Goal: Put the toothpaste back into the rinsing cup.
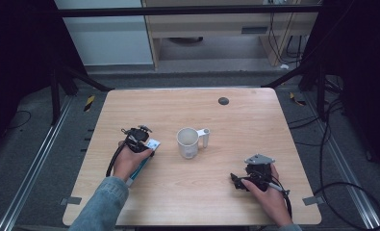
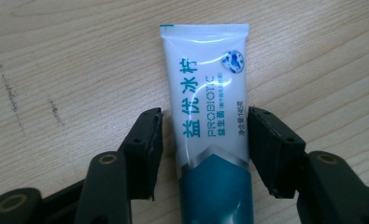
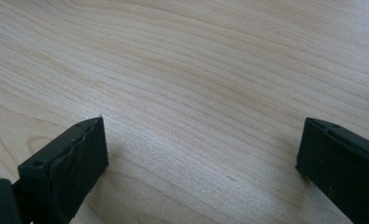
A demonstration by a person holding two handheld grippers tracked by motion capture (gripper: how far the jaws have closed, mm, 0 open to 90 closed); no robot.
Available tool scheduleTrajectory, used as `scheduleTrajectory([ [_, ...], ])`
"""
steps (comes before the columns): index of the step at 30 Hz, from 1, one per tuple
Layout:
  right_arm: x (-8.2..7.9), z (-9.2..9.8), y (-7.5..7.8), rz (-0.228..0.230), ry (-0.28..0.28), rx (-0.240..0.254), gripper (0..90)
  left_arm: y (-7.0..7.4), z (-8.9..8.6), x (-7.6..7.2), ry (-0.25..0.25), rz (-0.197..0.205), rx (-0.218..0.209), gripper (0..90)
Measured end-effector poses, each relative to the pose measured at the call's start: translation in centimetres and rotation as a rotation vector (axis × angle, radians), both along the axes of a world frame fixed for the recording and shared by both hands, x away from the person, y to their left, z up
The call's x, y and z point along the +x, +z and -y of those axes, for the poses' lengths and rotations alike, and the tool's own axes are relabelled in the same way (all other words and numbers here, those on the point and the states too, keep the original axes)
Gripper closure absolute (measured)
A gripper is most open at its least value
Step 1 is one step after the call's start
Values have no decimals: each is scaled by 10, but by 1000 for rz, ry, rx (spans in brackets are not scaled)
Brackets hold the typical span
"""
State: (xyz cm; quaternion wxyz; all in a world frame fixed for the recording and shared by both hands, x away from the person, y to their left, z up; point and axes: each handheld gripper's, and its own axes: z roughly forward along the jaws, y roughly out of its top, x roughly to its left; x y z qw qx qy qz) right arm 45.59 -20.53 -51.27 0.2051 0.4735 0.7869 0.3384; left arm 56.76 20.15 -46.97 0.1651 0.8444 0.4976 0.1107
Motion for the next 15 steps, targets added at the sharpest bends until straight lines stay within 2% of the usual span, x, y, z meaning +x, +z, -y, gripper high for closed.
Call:
scheduleTrajectory([
  [15,0,0,0,0,0,0,21,3,3,-1,-67,-17,-1,587],
])
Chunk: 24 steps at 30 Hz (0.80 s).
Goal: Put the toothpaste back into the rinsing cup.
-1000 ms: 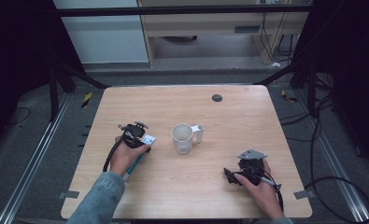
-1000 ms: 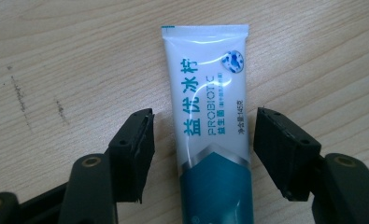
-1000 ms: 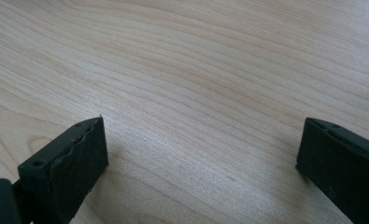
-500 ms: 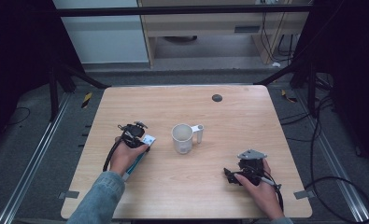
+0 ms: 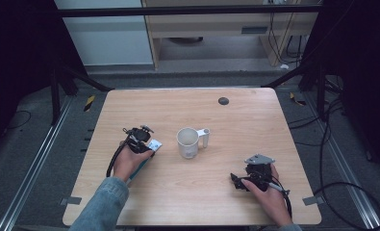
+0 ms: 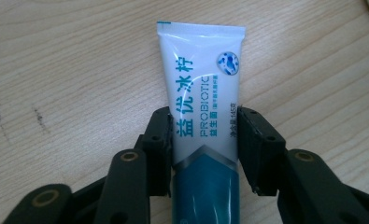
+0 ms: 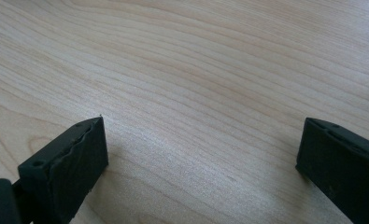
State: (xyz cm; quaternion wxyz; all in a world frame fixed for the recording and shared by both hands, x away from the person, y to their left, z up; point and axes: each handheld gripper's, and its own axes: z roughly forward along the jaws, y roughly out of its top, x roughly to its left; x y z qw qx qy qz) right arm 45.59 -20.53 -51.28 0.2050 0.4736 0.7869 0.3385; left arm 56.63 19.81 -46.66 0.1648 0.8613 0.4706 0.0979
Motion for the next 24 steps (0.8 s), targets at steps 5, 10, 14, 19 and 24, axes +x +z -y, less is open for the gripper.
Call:
scheduleTrajectory([
  [5,0,0,0,0,0,0,21,4,-1,-4,-9,16,-22,657],
  [10,0,0,0,0,0,0,21,13,-3,-10,-29,57,-36,754],
  [14,0,0,0,0,0,0,21,24,-8,-17,-34,84,-71,765],
  [19,0,0,0,0,0,0,21,41,-14,-25,-45,121,-89,769],
  [24,0,0,0,0,0,0,21,58,-17,-28,-48,164,-111,770],
])
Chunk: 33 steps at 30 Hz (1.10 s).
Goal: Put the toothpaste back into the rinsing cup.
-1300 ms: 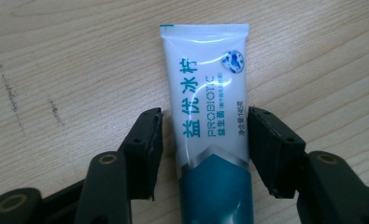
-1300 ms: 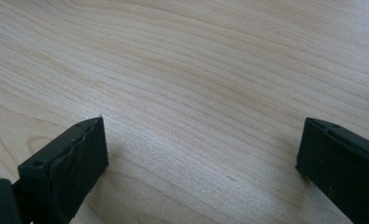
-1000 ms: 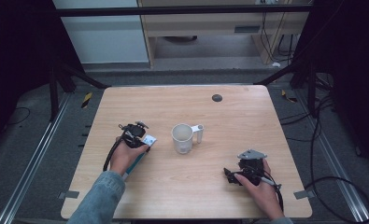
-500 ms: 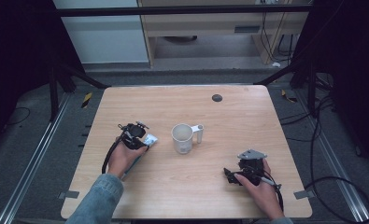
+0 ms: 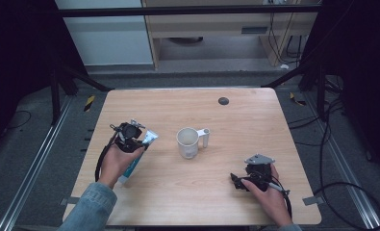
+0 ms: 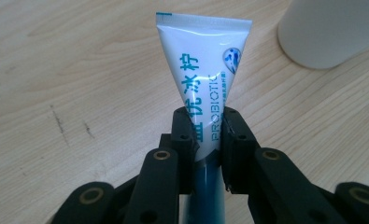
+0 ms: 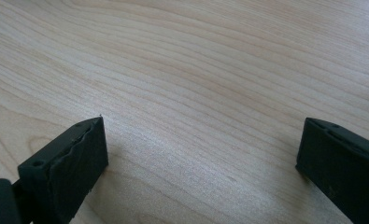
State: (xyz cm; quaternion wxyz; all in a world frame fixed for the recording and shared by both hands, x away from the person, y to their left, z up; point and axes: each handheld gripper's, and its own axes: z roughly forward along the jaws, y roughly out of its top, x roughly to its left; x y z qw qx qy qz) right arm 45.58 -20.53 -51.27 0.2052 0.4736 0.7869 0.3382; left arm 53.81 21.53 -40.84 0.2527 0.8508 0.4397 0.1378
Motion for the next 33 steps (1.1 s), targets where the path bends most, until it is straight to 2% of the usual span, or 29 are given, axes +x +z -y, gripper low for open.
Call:
scheduleTrajectory([
  [6,0,0,0,0,0,0,21,13,-3,2,13,37,-29,769],
  [10,0,0,0,0,1,-1,21,20,-1,1,10,76,-43,770],
  [16,0,0,0,1,2,-2,21,28,7,-1,3,120,-67,770],
  [20,0,0,0,1,1,-2,21,33,15,-1,-5,134,-85,770],
  [27,0,0,0,0,0,-1,21,42,24,2,-11,163,-91,771],
  [33,0,0,0,1,1,-2,21,53,36,2,-25,197,-125,771],
])
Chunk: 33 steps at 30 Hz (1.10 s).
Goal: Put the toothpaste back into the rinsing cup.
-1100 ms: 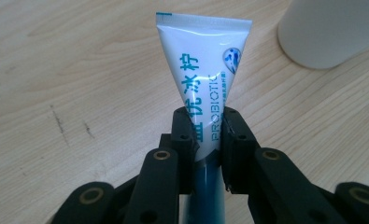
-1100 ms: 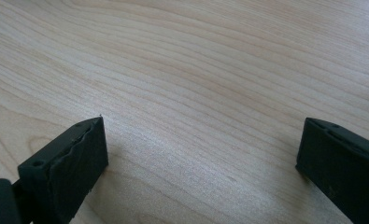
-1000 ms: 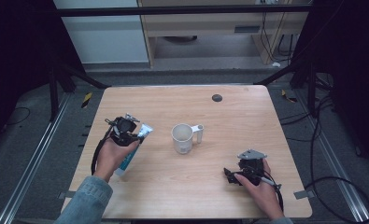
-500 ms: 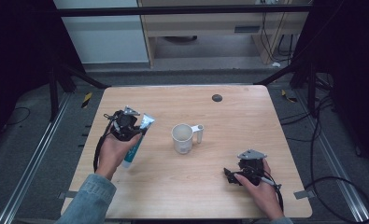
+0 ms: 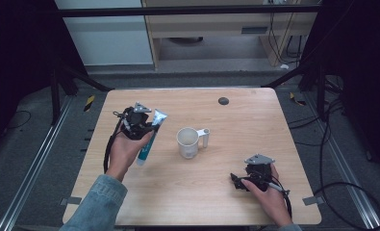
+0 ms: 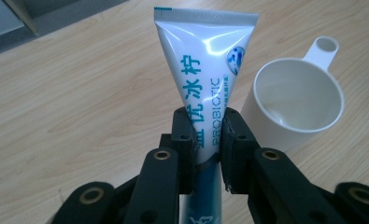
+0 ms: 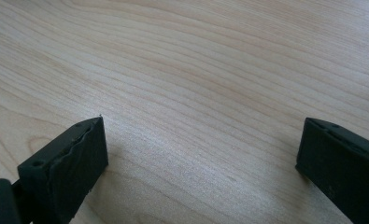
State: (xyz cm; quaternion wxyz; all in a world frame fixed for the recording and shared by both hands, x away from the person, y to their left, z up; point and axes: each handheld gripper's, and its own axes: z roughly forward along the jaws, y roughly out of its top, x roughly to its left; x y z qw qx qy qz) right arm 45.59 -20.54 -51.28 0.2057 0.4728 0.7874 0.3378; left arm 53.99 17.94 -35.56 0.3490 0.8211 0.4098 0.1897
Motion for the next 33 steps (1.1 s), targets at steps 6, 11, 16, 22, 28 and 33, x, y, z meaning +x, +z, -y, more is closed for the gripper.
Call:
scheduleTrajectory([
  [6,0,0,0,0,-1,0,21,7,10,0,-9,28,-16,773],
  [11,0,0,0,0,0,0,21,11,18,1,-13,44,-35,773],
  [16,0,0,0,0,0,0,21,15,24,-3,-32,56,-39,773],
  [22,0,0,0,0,0,0,21,20,31,-6,-41,76,-58,773],
  [28,0,0,0,1,0,-1,21,26,40,-8,-61,94,-56,773],
  [33,0,0,0,-1,1,1,21,30,43,-7,-61,101,-64,773],
])
